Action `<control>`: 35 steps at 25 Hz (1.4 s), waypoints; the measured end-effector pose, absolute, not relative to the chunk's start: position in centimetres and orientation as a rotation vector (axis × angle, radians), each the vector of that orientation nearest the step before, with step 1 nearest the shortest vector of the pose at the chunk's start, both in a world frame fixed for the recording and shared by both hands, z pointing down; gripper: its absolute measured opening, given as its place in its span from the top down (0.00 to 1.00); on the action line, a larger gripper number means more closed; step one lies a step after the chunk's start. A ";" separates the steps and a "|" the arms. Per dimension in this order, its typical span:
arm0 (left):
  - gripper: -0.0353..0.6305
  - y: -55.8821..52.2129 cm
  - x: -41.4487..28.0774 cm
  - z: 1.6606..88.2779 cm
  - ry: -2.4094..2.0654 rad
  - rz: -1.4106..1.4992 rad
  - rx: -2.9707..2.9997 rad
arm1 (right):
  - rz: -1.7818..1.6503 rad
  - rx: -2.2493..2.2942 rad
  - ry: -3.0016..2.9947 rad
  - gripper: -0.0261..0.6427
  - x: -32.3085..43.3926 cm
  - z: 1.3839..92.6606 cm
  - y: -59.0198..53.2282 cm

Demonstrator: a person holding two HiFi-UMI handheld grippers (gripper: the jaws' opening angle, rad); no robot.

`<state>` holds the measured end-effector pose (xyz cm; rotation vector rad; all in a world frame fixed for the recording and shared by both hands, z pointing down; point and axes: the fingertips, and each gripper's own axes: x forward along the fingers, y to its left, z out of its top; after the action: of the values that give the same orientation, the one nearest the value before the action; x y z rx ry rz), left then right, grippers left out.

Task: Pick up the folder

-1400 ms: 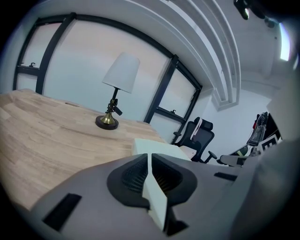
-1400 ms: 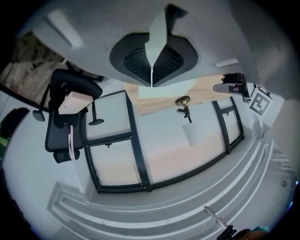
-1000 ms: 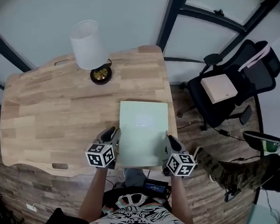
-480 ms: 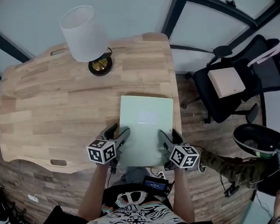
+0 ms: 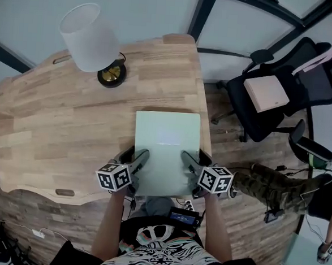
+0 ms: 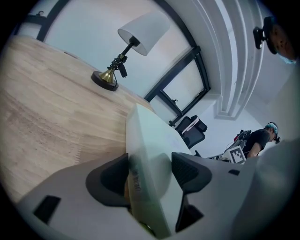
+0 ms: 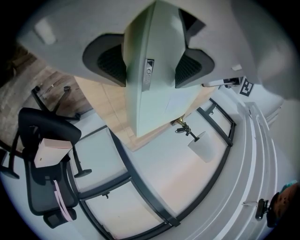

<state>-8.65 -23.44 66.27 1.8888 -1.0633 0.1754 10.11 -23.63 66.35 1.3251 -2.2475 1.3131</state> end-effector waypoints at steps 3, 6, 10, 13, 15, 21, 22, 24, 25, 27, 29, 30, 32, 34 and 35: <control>0.52 -23.4 -8.6 66.3 -1.077 0.181 1.875 | 1.306 1.337 -2.236 0.50 10.1 66.3 -23.6; 0.52 -23.6 -8.7 66.3 -1.085 0.181 1.867 | 1.308 1.350 -2.229 0.50 10.1 66.3 -23.7; 0.52 -23.6 -8.7 66.3 -1.089 0.167 1.856 | 1.343 1.349 -2.238 0.50 10.1 66.3 -23.7; 0.52 -23.5 -8.5 66.1 -1.114 0.171 1.845 | 1.352 1.355 -2.231 0.50 10.1 66.4 -23.6; 0.52 -23.6 -8.5 66.0 -1.140 0.182 1.839 | 1.347 1.366 -2.225 0.50 10.1 66.3 -23.8; 0.53 -23.6 -8.7 65.9 -1.169 0.195 1.825 | 1.363 1.386 -2.213 0.50 9.9 66.1 -23.6; 0.53 -23.5 -8.7 65.9 -1.171 0.192 1.822 | 1.361 1.385 -2.211 0.50 9.9 66.0 -23.6; 0.53 -23.5 -8.9 65.9 -1.177 0.181 1.818 | 1.351 1.387 -2.212 0.50 9.7 65.8 -23.6; 0.53 -23.5 -9.1 65.8 -1.182 0.172 1.819 | 1.342 1.391 -2.219 0.50 9.6 65.6 -23.7; 0.53 -23.7 -9.4 65.2 -1.200 0.151 1.831 | 1.329 1.405 -2.251 0.50 9.3 65.0 -23.9; 0.53 -24.2 -9.5 64.3 -1.210 0.145 1.853 | 1.331 1.423 -2.281 0.50 9.2 64.4 -24.0; 0.53 -24.4 -9.5 63.9 -1.209 0.148 1.863 | 1.336 1.431 -2.289 0.50 9.1 64.2 -24.1; 0.53 -24.5 -9.7 63.1 -1.209 0.151 1.878 | 1.336 1.440 -2.300 0.50 9.0 63.6 -24.1; 0.53 -24.5 -10.0 62.3 -1.220 0.142 1.889 | 1.310 1.446 -2.314 0.50 8.7 62.8 -24.2; 0.53 -24.5 -10.0 61.8 -1.227 0.135 1.895 | 1.297 1.449 -2.324 0.50 8.7 62.3 -24.2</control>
<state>-10.04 -24.54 61.76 1.8949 -1.2268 0.1347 8.67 -24.24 62.31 1.4494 -2.3236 1.2966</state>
